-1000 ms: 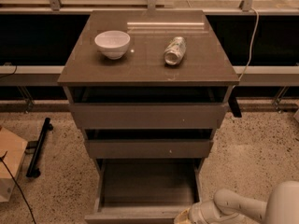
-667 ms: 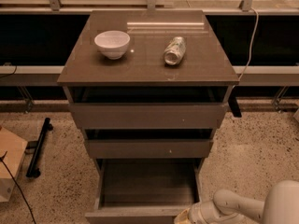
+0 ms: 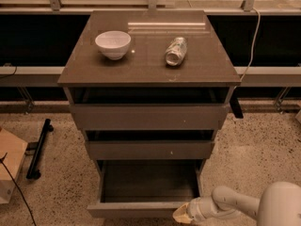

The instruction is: Close bottom drawer

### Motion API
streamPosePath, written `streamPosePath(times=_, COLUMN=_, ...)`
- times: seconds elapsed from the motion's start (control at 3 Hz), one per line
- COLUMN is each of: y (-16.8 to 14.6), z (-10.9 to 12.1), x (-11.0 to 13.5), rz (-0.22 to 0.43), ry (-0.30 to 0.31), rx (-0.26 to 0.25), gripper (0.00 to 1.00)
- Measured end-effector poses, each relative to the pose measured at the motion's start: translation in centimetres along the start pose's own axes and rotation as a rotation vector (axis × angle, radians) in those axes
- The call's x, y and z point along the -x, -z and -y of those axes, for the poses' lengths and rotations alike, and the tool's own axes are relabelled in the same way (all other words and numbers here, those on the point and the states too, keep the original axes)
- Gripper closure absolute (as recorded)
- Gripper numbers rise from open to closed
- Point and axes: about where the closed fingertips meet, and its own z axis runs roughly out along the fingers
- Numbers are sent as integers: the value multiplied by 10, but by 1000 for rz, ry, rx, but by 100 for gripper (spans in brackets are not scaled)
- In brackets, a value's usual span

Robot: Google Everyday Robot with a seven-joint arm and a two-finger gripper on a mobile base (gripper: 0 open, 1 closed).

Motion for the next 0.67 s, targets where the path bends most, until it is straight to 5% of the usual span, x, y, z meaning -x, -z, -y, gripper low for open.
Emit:
streamPosePath(times=0.33, y=-6, z=50, x=37, rz=68, ry=8, rx=-33, gripper=100)
streamPosePath(times=0.67, y=-4, z=55, x=38, rz=70, ry=10, rx=-41, gripper=100)
